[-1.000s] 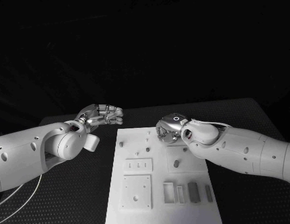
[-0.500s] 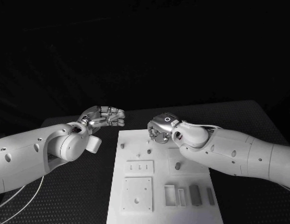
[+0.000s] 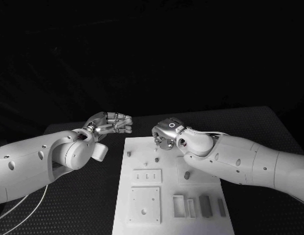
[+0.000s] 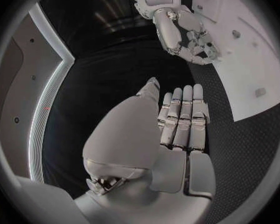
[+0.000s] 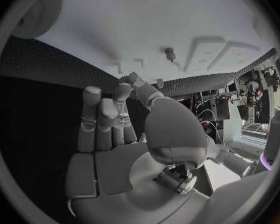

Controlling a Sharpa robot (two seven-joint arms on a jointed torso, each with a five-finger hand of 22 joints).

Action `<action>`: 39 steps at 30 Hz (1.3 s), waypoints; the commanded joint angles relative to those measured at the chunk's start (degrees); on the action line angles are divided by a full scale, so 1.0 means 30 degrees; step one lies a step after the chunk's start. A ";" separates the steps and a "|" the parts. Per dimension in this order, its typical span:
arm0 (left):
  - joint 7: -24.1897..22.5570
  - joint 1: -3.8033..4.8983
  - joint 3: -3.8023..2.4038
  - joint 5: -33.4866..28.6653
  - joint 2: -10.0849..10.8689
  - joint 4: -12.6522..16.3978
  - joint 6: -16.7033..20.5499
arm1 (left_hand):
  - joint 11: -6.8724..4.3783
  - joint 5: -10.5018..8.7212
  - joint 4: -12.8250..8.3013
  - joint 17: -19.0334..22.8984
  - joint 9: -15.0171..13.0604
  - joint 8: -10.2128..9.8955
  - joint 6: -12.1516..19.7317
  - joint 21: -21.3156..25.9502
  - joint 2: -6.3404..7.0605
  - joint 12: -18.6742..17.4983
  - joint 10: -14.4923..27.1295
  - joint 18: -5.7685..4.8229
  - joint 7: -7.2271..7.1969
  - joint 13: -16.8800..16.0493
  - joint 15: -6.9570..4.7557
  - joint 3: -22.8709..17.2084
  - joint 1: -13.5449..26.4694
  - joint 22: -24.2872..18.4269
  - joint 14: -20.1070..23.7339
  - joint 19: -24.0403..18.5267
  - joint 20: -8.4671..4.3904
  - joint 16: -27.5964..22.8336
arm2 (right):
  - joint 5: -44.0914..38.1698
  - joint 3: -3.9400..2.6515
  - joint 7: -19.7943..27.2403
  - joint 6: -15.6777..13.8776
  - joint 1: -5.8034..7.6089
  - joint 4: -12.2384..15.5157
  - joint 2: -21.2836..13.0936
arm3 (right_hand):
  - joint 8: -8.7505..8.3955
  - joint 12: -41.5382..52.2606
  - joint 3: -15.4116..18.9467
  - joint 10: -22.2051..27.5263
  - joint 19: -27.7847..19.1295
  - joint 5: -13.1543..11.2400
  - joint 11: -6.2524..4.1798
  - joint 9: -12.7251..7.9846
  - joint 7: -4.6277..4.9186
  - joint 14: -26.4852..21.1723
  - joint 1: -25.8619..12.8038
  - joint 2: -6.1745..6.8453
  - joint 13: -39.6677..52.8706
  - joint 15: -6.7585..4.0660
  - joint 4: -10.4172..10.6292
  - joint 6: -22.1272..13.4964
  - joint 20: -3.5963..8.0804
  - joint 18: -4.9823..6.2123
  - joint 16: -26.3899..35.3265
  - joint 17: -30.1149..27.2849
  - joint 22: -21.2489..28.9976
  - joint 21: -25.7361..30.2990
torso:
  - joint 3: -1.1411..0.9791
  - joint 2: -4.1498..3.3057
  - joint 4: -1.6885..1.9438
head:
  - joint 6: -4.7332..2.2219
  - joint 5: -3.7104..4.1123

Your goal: Assemble the parts on the task board

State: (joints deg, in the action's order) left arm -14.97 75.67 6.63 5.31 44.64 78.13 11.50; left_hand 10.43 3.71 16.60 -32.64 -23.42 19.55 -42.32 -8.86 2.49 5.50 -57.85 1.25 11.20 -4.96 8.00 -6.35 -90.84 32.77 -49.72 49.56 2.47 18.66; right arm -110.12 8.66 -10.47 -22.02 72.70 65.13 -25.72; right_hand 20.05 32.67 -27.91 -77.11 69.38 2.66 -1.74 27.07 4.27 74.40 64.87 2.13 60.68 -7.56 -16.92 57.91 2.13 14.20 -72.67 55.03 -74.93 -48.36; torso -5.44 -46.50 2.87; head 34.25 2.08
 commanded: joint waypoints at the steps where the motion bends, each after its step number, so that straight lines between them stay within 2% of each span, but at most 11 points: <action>1: -0.0174 0.0025 -0.0020 -0.0048 -0.0072 0.0025 -0.0183 | 0.0034 -0.0095 -0.0027 -0.0022 0.0029 -0.0070 0.0055 0.0095 0.0036 -0.0127 -0.0099 0.0367 0.0430 0.0028 0.0166 0.0125 0.0179 -0.0018 0.0031 -0.0004 0.0091 -0.0106 | -0.0570 -0.0003 -0.0285 0.0001 -0.0001 -0.0135 0.0091 | 0.0023 -0.0113 -0.0119 -0.0156 0.0030 0.0047 -0.0019 0.0215 0.0121 -0.0019 0.0166 -0.0041 0.0033 -0.0090 0.0044 0.0275 0.0155 0.0267 -0.0079 0.0026 -0.0441 -0.0135 | -0.0005 -0.0021 0.0009 | -0.0009 -0.0023; 5: -0.0170 0.0025 -0.0020 -0.0050 -0.0103 -0.0006 -0.0184 | 0.0034 -0.0095 -0.0027 -0.0023 0.0030 -0.0073 0.0054 0.0101 0.0033 -0.0136 -0.0102 0.0366 0.0429 0.0029 0.0169 0.0130 0.0180 -0.0021 0.0035 -0.0006 0.0092 -0.0115 | -0.0609 -0.0003 -0.0338 -0.0033 -0.0021 -0.0470 0.0301 | 0.0018 -0.0120 -0.0120 -0.0167 0.0032 0.0047 -0.0018 0.0215 0.0121 -0.0017 0.0168 -0.0041 0.0034 -0.0089 0.0044 0.0276 0.0155 0.0267 -0.0084 0.0027 -0.0441 -0.0144 | -0.0008 -0.0021 -0.0012 | -0.0040 -0.0023; 10: -0.0170 0.0025 -0.0022 -0.0050 -0.0191 -0.0052 -0.0210 | 0.0034 -0.0095 -0.0026 -0.0024 0.0032 -0.0076 0.0053 0.0107 0.0026 -0.0144 -0.0107 0.0366 0.0430 0.0031 0.0171 0.0133 0.0182 -0.0023 0.0039 -0.0007 0.0094 -0.0125 | -0.0708 -0.0001 -0.0354 0.0056 -0.0144 -0.0899 0.0494 | 0.0013 -0.0129 -0.0122 -0.0184 0.0037 0.0047 -0.0018 0.0216 0.0122 -0.0012 0.0169 -0.0043 0.0037 -0.0088 0.0045 0.0280 0.0155 0.0267 -0.0093 0.0028 -0.0441 -0.0160 | -0.0029 -0.0035 0.0053 | -0.0021 -0.0036; 15: -0.0152 0.0027 -0.0022 -0.0057 -0.0050 0.0028 -0.0183 | 0.0035 -0.0097 -0.0027 -0.0026 0.0034 -0.0080 0.0052 0.0115 0.0029 -0.0154 -0.0110 0.0365 0.0431 0.0033 0.0174 0.0142 0.0185 -0.0025 0.0043 -0.0010 0.0097 -0.0135 | -0.0715 -0.0001 -0.0395 0.0033 -0.0179 -0.0897 0.0446 | 0.0009 -0.0136 -0.0122 -0.0196 0.0040 0.0048 -0.0017 0.0217 0.0122 -0.0009 0.0170 -0.0040 0.0039 -0.0087 0.0044 0.0284 0.0155 0.0267 -0.0099 0.0028 -0.0440 -0.0170 | -0.0050 -0.0082 0.0077 | 0.0027 -0.0137; 16: -0.0147 0.0027 -0.0022 -0.0061 -0.0037 0.0025 -0.0172 | 0.0035 -0.0097 -0.0027 -0.0026 0.0034 -0.0081 0.0052 0.0116 0.0029 -0.0155 -0.0110 0.0365 0.0431 0.0033 0.0174 0.0143 0.0185 -0.0026 0.0044 -0.0010 0.0097 -0.0136 | -0.0715 -0.0001 -0.0373 0.0042 -0.0179 -0.0921 0.0461 | 0.0008 -0.0138 -0.0121 -0.0199 0.0040 0.0047 -0.0017 0.0217 0.0122 -0.0008 0.0170 -0.0038 0.0040 -0.0086 0.0043 0.0284 0.0155 0.0267 -0.0100 0.0028 -0.0440 -0.0172 | -0.0055 -0.0070 0.0050 | 0.0047 -0.0144; 21: -0.0147 0.0029 -0.0024 -0.0065 -0.0044 0.0036 -0.0177 | 0.0035 -0.0098 -0.0027 -0.0028 0.0035 -0.0084 0.0051 0.0121 0.0030 -0.0162 -0.0114 0.0365 0.0431 0.0034 0.0176 0.0148 0.0186 -0.0027 0.0045 -0.0012 0.0098 -0.0143 | -0.0715 -0.0001 -0.0343 0.0113 -0.0194 -0.0939 0.0514 | 0.0005 -0.0144 -0.0123 -0.0211 0.0041 0.0048 -0.0017 0.0218 0.0122 -0.0006 0.0172 -0.0040 0.0042 -0.0086 0.0044 0.0288 0.0155 0.0267 -0.0106 0.0029 -0.0439 -0.0181 | -0.0041 -0.0082 0.0047 | 0.0070 -0.0142; 32: -0.0137 0.0029 -0.0024 -0.0066 -0.0072 0.0030 -0.0186 | 0.0036 -0.0097 -0.0028 -0.0034 0.0038 -0.0089 0.0047 0.0130 0.0025 -0.0177 -0.0124 0.0366 0.0431 0.0036 0.0178 0.0156 0.0187 -0.0030 0.0044 -0.0009 0.0100 -0.0156 | -0.0698 0.0001 -0.0257 0.0265 -0.0377 -0.1069 0.0640 | -0.0003 -0.0160 -0.0127 -0.0234 0.0045 0.0047 -0.0016 0.0220 0.0123 -0.0001 0.0173 -0.0048 0.0046 -0.0083 0.0046 0.0295 0.0153 0.0267 -0.0118 0.0029 -0.0438 -0.0201 | -0.0069 -0.0088 0.0052 | 0.0111 -0.0218; 39: -0.0128 0.0029 -0.0024 -0.0066 -0.0075 0.0045 -0.0188 | 0.0036 -0.0098 -0.0027 -0.0038 0.0040 -0.0094 0.0045 0.0137 0.0025 -0.0189 -0.0129 0.0367 0.0431 0.0038 0.0179 0.0163 0.0188 -0.0032 0.0042 -0.0007 0.0101 -0.0165 | -0.0660 0.0001 -0.0279 0.0463 -0.0406 -0.1095 0.0660 | -0.0011 -0.0174 -0.0126 -0.0247 0.0044 0.0047 -0.0014 0.0221 0.0125 0.0000 0.0166 -0.0052 0.0049 -0.0081 0.0048 0.0298 0.0151 0.0267 -0.0124 0.0029 -0.0436 -0.0215 | -0.0060 -0.0097 0.0045 | 0.0121 -0.0247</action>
State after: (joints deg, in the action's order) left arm -14.94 75.67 6.62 5.30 44.49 78.09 11.49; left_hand 10.42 3.71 16.44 -32.68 -23.38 19.57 -42.31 -8.63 2.49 5.26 -57.85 1.18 11.20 -4.92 8.20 -6.19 -90.83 32.74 -49.53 49.56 2.47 18.43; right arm -111.43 8.61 -11.32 -21.79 71.63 61.81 -23.78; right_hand 19.84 32.45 -28.06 -77.51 69.62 2.59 -1.75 27.07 4.30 74.56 65.01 2.00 60.78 -7.42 -16.77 58.20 2.18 14.20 -72.66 55.02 -74.93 -48.79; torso -5.63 -46.77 3.02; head 34.58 1.36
